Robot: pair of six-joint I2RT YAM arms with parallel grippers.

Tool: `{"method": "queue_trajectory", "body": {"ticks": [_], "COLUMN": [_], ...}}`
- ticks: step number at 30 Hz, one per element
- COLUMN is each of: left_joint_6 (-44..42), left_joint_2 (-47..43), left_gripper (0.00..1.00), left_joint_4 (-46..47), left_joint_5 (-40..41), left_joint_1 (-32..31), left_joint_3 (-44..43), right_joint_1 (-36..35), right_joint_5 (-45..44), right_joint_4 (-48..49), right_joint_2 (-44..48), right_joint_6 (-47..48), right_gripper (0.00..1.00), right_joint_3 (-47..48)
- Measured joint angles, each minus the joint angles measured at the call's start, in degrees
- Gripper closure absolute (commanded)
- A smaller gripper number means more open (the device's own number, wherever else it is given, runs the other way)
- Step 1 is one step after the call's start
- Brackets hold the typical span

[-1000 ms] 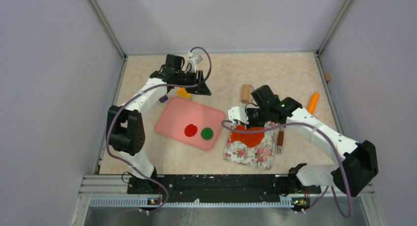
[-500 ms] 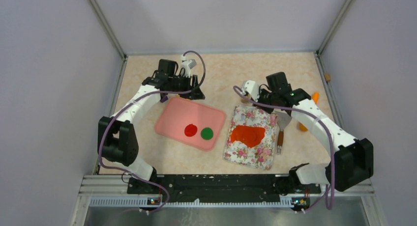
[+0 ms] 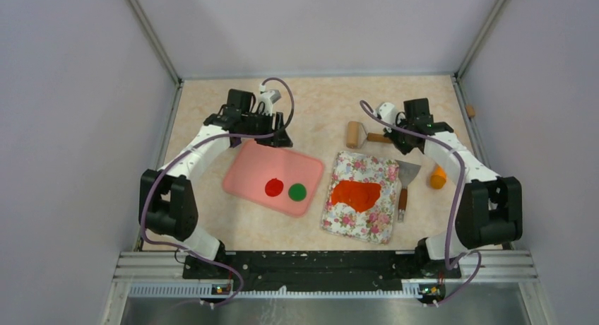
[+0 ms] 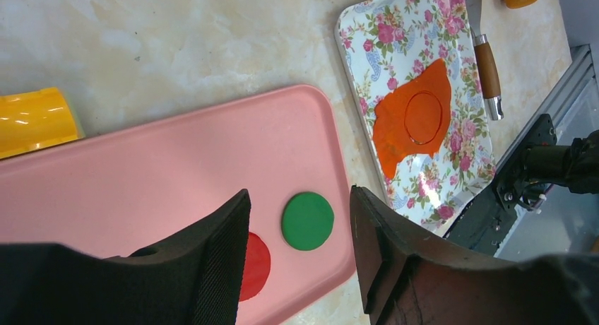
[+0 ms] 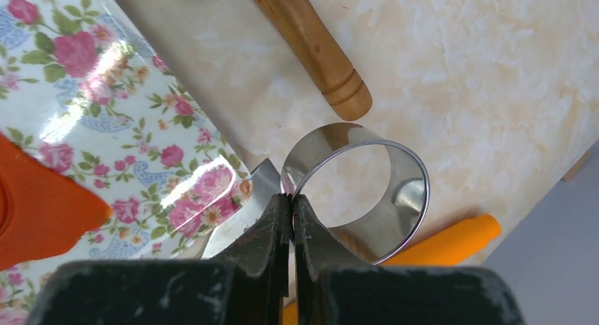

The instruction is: Roll out the dumpling wrappers from the dough

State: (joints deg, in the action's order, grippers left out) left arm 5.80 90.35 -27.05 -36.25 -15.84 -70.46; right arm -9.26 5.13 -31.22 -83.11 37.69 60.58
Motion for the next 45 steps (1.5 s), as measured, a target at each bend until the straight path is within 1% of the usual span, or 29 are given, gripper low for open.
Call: {"method": "queue_trajectory", "body": {"ticks": [11, 15, 16, 17, 18, 20, 22, 26, 28, 29, 32, 33, 34, 36, 39, 41, 43, 45], "left_joint_6": [-0.26, -0.42, -0.42, -0.44, -0.44, -0.42, -0.39, -0.44, -0.76, -1.16, -1.49, -1.36, -1.03, 0.42, 3.43, 5.66, 7.30, 8.50], "left_joint_2": [-0.46, -1.09, -1.11, -1.11, -1.11, -1.11, -1.11, -1.11, -1.22, -1.29, -1.38, -1.38, -1.38, -1.36, -0.83, 0.13, 1.44, 2.93], "left_gripper": [0.41, 0.41, 0.41, 0.40, 0.40, 0.40, 0.40, 0.41, 0.41, 0.41, 0.40, 0.40, 0.39, 0.39, 0.39, 0.39, 0.39, 0.39], "left_joint_4": [-0.07, -0.22, -0.20, -0.20, -0.22, -0.17, -0.20, -0.07, 0.00, 0.00, 0.04, 0.07, 0.13, 0.72, 2.36, 3.82, 4.63, 5.44], "left_joint_5": [0.37, 0.52, 0.55, 0.55, 0.57, 0.70, 0.85, 1.03, 0.85, 0.57, 0.04, -0.09, -0.11, -0.13, -0.59, -1.07, -1.40, -1.46], "left_joint_1": [0.00, 0.00, 0.00, 0.00, 0.00, 0.00, 0.00, 0.00, -0.02, -0.13, -0.44, -0.59, -0.70, -0.76, -0.81, -0.98, -1.20, -1.86], "left_joint_3": [0.85, 1.77, 1.88, 1.95, 2.03, 2.23, 2.43, 2.91, 3.34, 3.56, 3.78, 3.82, 3.89, 4.22, 5.33, 6.47, 7.32, 7.78], "right_joint_1": [5.88, 6.95, 6.99, 7.08, 7.08, 7.08, 7.08, 7.10, 7.17, 7.19, 6.62, 6.25, 5.35, 1.77, -8.98, -16.33, -20.17, -22.27], "right_joint_5": [-2.38, -2.64, -2.71, -2.73, -2.75, -2.78, -2.86, -2.75, -1.90, -0.66, 5.57, 6.86, 8.50, 10.82, 13.00, 14.14, 14.38, 14.23], "right_joint_4": [5.22, 6.58, 6.97, 7.30, 7.67, 8.46, 8.41, 6.73, 4.50, 3.28, -1.66, -2.67, -3.85, -5.44, -6.36, -6.64, -6.78, -6.49], "right_joint_2": [-5.09, -7.10, -7.52, -8.15, -8.66, -9.40, -9.46, -8.79, -6.80, -5.40, 2.27, 4.35, 6.84, 10.64, 13.62, 13.51, 12.41, 10.47], "right_joint_6": [-0.79, -0.81, -0.83, -0.85, -0.96, -1.44, -1.60, -1.73, -1.70, -1.62, -0.46, -0.24, 0.31, 1.60, 3.85, 4.98, 5.25, 4.96], "right_gripper": [1.00, 1.00, 0.94, 0.85, 0.73, 0.64, 0.58, 0.54, 0.51, 0.48, 0.32, 0.28, 0.24, 0.21, 0.20, 0.20, 0.20, 0.20], "right_joint_3": [-2.10, -2.58, -2.78, -2.86, -2.86, -2.86, -2.80, -2.71, -2.71, -2.73, -2.73, -2.73, -2.73, -2.84, -4.39, -6.47, -7.93, -8.52]}}
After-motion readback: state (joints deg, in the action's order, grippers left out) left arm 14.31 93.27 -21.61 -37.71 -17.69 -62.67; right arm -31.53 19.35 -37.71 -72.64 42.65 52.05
